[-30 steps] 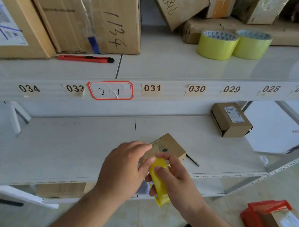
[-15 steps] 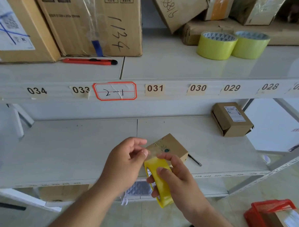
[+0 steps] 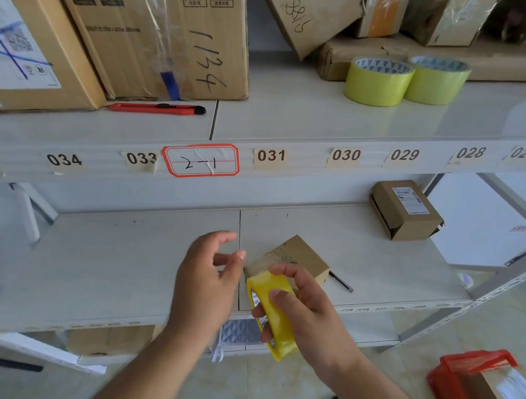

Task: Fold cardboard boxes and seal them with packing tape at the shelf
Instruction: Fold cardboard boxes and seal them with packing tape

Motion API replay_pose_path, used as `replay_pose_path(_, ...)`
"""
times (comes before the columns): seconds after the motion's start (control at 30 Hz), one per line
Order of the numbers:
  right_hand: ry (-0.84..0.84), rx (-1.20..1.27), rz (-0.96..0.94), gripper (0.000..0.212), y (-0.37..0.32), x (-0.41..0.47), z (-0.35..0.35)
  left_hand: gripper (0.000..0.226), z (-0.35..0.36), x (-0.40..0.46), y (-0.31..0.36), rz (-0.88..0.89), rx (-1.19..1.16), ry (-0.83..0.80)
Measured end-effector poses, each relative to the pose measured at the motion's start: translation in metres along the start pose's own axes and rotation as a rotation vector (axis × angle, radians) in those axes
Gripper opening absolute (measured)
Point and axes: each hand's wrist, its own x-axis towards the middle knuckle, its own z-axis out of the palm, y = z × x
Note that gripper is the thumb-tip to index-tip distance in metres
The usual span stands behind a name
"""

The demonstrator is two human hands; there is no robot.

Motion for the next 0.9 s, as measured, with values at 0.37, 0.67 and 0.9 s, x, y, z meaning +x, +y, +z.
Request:
replay_pose_path(0.37,-0.015,-0.015,-0.031,0.027,-0.001,0.0,-0.002,0.031,-0.006,-0.018,0.015,0.306,0.305,-0.199)
replay_pose_path(0.67,-0.036,-0.07,-0.055,0.026,-0.004,-0.002,-0.003,0.036,-0.003,-0.007,0.021,0.238,0.334,-0.298)
replay_pose_path(0.9,-0.011,-0.085,-0.033,0.033,-0.006,0.001,-0.004,0.02,-0.008,-0.015,0.019,0.494,0.357,-0.076)
